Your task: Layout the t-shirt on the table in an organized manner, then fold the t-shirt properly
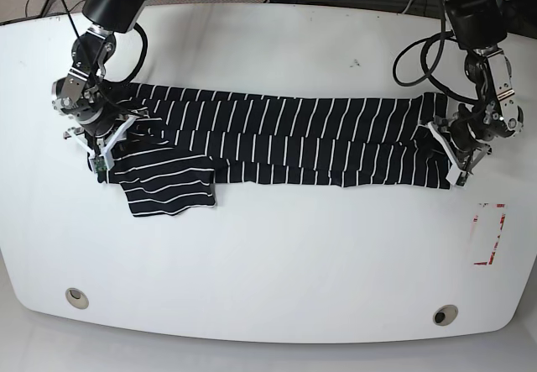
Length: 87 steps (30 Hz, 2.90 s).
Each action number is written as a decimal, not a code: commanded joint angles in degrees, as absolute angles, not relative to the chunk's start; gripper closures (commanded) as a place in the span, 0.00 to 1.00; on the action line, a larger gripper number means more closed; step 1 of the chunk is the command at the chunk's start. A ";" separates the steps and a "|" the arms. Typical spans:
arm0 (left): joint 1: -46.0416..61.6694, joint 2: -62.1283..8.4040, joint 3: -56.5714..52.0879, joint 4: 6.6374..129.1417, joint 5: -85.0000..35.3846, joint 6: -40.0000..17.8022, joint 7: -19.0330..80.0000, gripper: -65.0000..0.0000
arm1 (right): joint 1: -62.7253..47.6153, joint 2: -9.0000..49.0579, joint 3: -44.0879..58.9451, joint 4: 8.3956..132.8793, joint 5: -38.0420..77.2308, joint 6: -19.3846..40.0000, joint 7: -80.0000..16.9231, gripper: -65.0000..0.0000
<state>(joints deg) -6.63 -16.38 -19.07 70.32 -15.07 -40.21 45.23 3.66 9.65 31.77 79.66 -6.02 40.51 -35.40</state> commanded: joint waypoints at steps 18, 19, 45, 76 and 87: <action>-9.98 -17.71 -19.47 75.03 -13.49 -40.00 50.77 0.56 | 19.74 10.07 30.46 79.96 -6.64 40.00 -41.89 0.19; -9.98 -17.63 -19.47 75.47 -13.49 -40.00 51.03 0.53 | 20.70 10.51 30.46 78.02 -6.64 40.00 -41.80 0.19; -9.98 -17.54 -22.29 89.19 -13.49 -40.00 56.92 0.52 | 28.44 9.98 30.11 49.71 -6.64 40.00 -29.49 0.19; -9.80 -17.63 -22.73 88.84 -13.14 -40.00 56.66 0.52 | 25.98 6.81 21.49 61.85 -5.67 40.00 -35.47 1.00; -9.71 -17.71 -22.73 88.75 -13.05 -40.00 56.66 0.52 | 19.12 2.24 21.23 89.63 0.75 40.00 -56.57 1.00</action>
<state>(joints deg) -8.54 -16.75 -22.52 87.94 -12.45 -39.94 57.63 19.22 2.15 21.04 83.15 -0.89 40.12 -53.43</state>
